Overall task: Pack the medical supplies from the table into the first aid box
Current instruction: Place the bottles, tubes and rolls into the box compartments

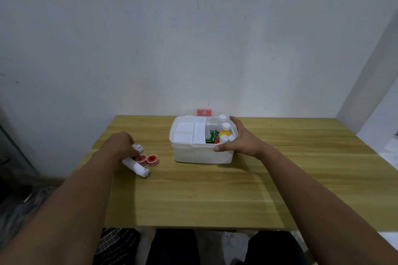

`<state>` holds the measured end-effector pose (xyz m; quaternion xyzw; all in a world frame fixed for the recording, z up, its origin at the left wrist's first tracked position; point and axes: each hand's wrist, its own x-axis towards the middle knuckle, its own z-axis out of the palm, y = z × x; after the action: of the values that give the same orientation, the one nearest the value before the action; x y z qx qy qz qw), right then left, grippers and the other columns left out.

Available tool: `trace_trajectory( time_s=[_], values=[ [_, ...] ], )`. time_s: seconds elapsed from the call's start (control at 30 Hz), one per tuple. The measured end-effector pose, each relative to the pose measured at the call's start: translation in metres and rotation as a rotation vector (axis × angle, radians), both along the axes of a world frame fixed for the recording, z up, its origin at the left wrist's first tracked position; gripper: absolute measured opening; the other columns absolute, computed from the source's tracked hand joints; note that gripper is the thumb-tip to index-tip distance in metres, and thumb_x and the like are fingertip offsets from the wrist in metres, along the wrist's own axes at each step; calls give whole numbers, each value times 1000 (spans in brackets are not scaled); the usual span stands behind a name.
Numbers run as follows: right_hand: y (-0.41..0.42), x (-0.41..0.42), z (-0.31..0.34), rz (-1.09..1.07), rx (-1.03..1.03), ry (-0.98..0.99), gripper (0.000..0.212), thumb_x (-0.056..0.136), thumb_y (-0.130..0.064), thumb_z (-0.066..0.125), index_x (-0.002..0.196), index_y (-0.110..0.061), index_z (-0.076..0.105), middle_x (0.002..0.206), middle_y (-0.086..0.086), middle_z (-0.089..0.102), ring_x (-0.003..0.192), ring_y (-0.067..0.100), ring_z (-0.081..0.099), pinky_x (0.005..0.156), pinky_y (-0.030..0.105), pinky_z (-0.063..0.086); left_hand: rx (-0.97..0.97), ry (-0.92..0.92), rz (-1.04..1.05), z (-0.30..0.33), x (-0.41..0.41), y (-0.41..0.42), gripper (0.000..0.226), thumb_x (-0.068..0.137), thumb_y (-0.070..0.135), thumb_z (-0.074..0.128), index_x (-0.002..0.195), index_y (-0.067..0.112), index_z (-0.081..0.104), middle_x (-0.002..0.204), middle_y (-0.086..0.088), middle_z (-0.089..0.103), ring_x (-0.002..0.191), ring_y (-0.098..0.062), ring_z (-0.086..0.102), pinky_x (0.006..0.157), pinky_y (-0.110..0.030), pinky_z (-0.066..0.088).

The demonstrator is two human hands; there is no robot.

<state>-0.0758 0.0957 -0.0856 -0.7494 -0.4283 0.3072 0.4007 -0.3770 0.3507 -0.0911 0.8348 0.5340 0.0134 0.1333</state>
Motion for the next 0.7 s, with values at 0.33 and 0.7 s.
trace_trajectory(
  time_s=[0.33,0.7],
  values=[
    [-2,0,-1,8,4,7,149,52,-46,102,164,-33,5,160,-4,37,139,21,47,114,42,44,186,-346,-43,21,10,2,46,79,31,82,120,11,71,112,-9,72,98,-25,65,76,-31,44],
    [-2,-2,-1,-14,26,51,157,39,-54,102,163,-36,7,153,-6,44,134,24,52,107,52,52,135,-533,-462,43,96,-40,33,77,25,81,108,19,73,105,5,72,95,-13,66,84,-32,55]
  ],
)
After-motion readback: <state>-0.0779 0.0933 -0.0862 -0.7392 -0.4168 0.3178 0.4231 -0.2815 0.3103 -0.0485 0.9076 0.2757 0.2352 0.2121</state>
